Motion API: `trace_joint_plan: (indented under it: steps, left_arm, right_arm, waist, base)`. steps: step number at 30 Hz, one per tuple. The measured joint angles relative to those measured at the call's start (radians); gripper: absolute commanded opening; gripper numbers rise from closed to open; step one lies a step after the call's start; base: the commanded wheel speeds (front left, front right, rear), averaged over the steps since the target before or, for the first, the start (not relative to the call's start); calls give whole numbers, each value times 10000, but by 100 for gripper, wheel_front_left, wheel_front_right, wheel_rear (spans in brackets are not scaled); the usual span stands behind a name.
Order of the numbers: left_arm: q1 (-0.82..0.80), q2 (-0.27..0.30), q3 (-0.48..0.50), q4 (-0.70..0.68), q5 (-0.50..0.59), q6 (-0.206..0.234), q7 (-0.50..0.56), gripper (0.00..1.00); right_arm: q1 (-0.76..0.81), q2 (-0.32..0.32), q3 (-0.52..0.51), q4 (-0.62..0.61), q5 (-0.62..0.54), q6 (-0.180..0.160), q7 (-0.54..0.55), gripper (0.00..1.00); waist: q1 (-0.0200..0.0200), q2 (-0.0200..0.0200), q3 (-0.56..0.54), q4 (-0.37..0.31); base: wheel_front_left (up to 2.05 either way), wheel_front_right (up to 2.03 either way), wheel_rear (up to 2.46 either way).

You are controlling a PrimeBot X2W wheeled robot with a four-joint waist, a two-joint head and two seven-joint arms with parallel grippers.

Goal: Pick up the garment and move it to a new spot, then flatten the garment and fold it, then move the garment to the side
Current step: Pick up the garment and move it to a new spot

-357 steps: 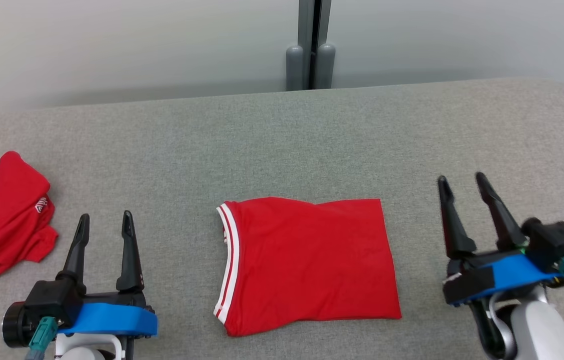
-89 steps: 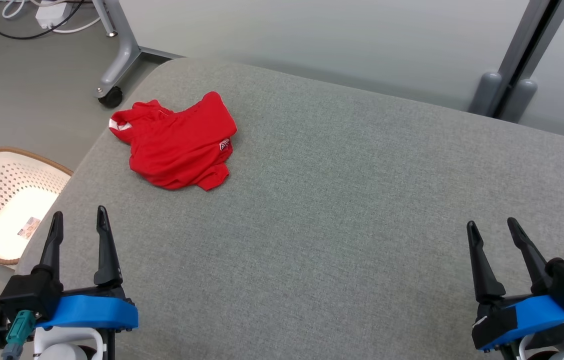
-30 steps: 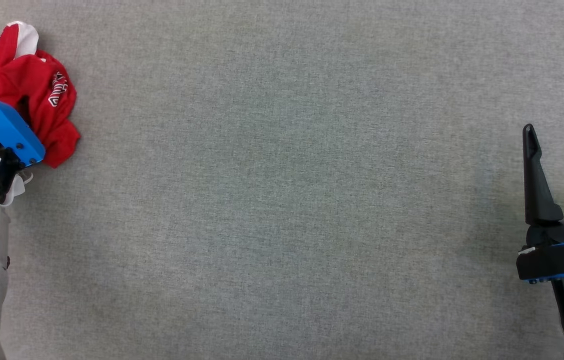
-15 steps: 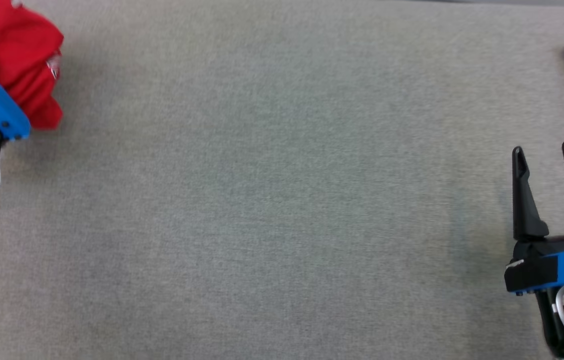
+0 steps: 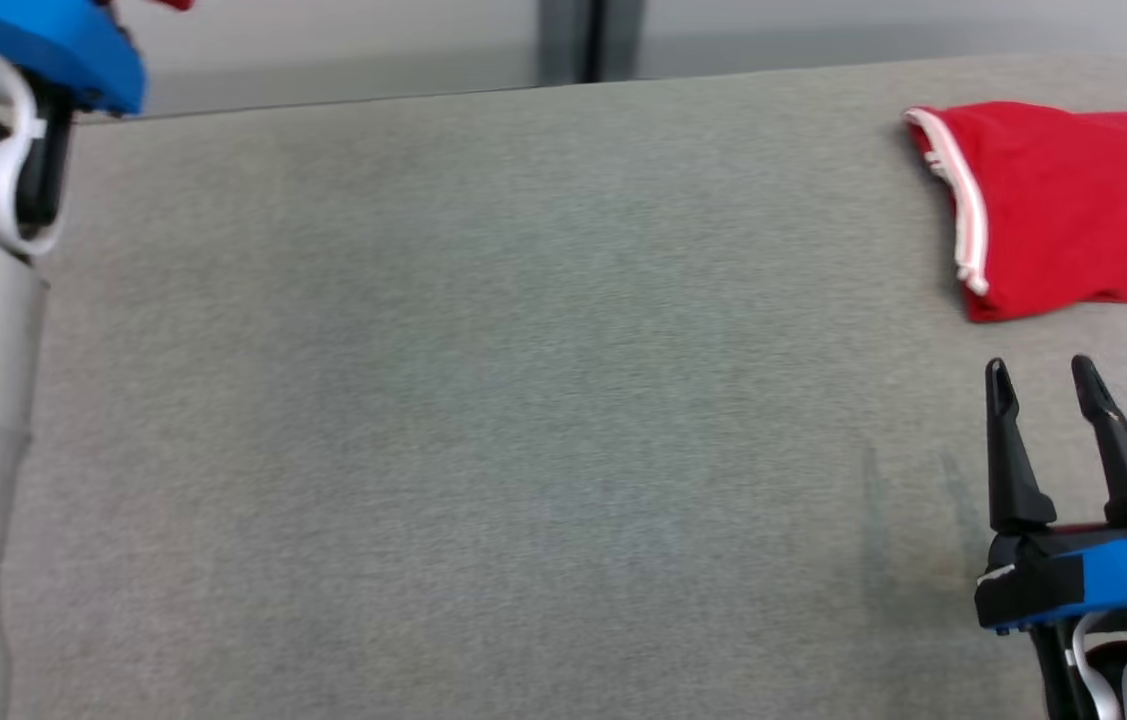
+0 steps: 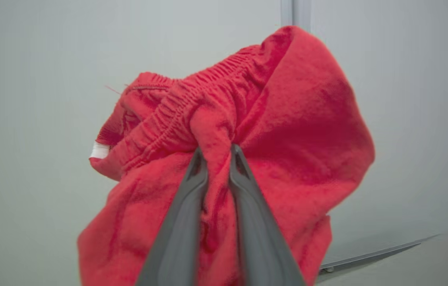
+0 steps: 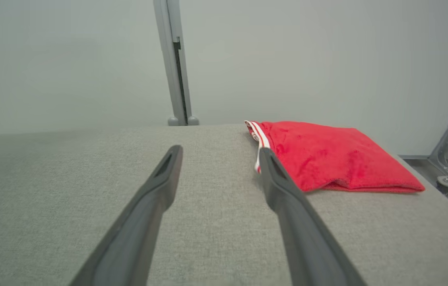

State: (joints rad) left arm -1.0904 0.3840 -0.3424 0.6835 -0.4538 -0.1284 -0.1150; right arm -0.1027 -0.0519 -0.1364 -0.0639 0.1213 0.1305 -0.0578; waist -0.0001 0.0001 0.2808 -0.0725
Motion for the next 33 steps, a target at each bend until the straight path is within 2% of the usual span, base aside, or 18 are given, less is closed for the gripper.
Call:
trace_joint_plan:
  steps: [7, 13, 21, 29, 30, 31, 33]
  left_arm:
    - [827, -694, -646, -1459, 96, 198, 299, 0]
    - [1958, -1262, -1233, -1977, 46, 307, 504, 0]
    - [3858, -1653, -1891, -1745, -58, 408, 516, 0]
    - [5337, -1682, -2401, -1062, -29, 575, 337, 0]
    - [5447, -1703, -2481, -986, -21, 579, 324, 7]
    - [5544, -1737, -2520, -941, -15, 587, 255, 100]
    - [5615, -1829, -2562, -876, -6, 658, 67, 100]
  right_arm:
    - [162, 4, 115, 587, 430, 0, -437, 100]
    - [282, 8, 205, 903, 571, 0, -683, 100]
    - [304, 8, 336, 1118, 648, 0, -817, 100]
    - [302, 10, 430, 1189, 662, 0, -844, 100]
    - [301, 10, 422, 1216, 662, 0, -844, 100]
    - [303, 10, 414, 1243, 662, 0, -844, 100]
    - [304, 10, 397, 1310, 662, 0, -844, 100]
  waist:
    - [0, -1, -277, -1016]
    - [0, 0, -518, -1575]
    - [1, 0, -580, -1732]
    - [1, 0, -531, -1583]
    - [1, 0, -546, -1536]
    - [1, 0, -569, -1485]
    - [1, 0, -645, -1378]
  base:
    - [0, 0, 0]
    - [0, 0, 0]
    - [0, 0, 0]
    - [0, 0, 0]
    - [0, 0, 0]
    - [0, 0, 0]
    - [0, 0, 0]
